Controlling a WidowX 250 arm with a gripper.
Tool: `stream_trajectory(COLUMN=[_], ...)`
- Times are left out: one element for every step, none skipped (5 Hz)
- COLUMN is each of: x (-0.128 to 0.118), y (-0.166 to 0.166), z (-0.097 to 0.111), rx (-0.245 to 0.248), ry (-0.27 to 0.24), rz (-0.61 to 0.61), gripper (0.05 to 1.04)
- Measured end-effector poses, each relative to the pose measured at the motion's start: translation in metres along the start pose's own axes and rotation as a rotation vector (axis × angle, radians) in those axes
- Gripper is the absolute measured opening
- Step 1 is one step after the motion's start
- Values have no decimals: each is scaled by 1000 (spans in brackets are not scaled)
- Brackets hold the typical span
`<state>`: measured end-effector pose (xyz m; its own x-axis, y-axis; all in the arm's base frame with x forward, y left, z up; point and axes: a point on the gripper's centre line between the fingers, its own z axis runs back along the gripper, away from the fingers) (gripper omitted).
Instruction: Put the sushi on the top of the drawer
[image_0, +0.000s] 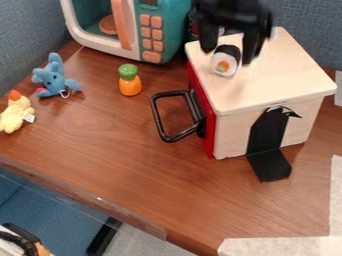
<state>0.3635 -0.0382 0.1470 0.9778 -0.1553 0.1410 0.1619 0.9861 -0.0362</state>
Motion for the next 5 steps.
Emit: stream_trajectory(x=[2, 1, 0, 0, 0], y=[12, 15, 15, 15, 15], z=[36, 55, 54, 54, 54], rx=[-24, -25, -25, -26, -26], ry=[-50, -29, -26, -25, -25], rz=[20, -45, -51, -51, -53], gripper=[1009, 1002, 1000, 1000, 1000])
